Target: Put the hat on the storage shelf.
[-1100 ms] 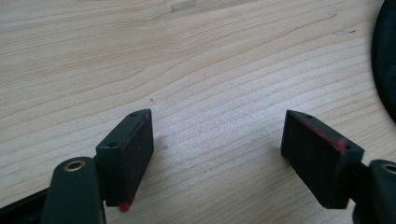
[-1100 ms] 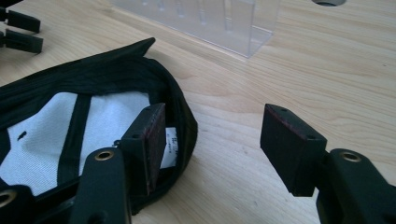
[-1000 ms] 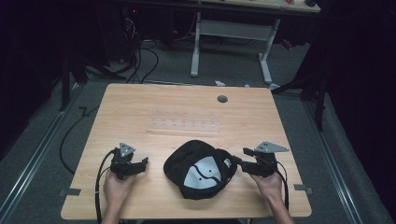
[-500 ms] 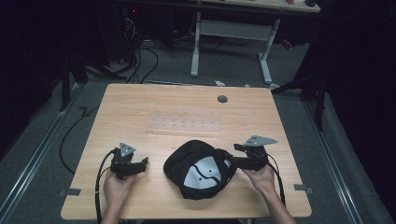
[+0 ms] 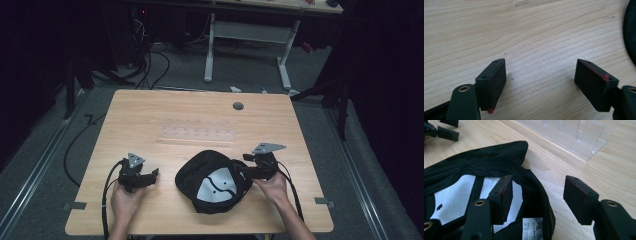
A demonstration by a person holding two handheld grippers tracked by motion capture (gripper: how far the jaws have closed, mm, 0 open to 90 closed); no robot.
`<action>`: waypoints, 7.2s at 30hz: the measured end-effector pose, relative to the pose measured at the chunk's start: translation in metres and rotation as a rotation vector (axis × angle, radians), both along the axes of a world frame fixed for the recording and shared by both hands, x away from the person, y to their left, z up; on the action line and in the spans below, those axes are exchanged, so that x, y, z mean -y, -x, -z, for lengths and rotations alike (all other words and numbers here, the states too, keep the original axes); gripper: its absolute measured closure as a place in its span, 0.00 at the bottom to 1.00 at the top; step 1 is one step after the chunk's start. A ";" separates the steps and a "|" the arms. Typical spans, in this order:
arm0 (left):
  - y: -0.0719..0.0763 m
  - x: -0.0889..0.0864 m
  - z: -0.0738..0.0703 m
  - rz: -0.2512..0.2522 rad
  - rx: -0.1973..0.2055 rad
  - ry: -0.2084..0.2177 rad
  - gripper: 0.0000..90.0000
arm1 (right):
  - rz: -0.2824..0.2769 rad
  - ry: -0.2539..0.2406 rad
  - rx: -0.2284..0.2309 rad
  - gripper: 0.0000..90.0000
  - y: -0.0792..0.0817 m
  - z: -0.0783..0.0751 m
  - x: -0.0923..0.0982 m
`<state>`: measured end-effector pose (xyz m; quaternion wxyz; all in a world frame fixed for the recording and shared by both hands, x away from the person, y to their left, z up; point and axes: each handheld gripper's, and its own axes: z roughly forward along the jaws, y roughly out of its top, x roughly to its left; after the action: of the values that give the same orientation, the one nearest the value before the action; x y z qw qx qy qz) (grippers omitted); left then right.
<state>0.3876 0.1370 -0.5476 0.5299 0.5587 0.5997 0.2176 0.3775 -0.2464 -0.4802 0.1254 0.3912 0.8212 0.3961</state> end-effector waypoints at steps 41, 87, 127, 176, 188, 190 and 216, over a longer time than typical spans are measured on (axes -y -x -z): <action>0.000 0.000 0.000 0.000 0.000 0.000 0.28 | -0.086 -0.010 -0.103 0.92 -0.014 0.037 -0.010; 0.045 0.054 -0.033 0.279 0.070 -0.003 0.19 | 0.078 -0.141 -0.158 0.93 -0.006 0.004 0.028; 0.061 0.106 -0.059 0.440 0.179 -0.087 0.22 | 0.060 -0.148 -0.215 0.93 -0.014 -0.009 0.012; 0.071 0.098 -0.078 0.536 0.279 -0.191 0.91 | 0.078 -0.278 -0.130 0.56 -0.009 -0.028 0.013; 0.081 0.097 -0.084 0.592 0.268 -0.196 0.95 | 0.160 -0.381 -0.036 0.47 -0.015 -0.046 0.020; 0.081 0.097 -0.084 0.594 0.269 -0.195 0.95 | 0.181 -0.394 -0.014 0.47 -0.017 -0.050 0.021; 0.065 0.057 -0.101 0.429 0.213 -0.026 0.95 | 0.325 -0.157 0.107 0.44 -0.004 -0.022 0.048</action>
<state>0.3226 0.0799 -0.4467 0.6169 0.6543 0.4049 0.1654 0.3815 -0.2942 -0.4583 0.2003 0.5057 0.7060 0.4536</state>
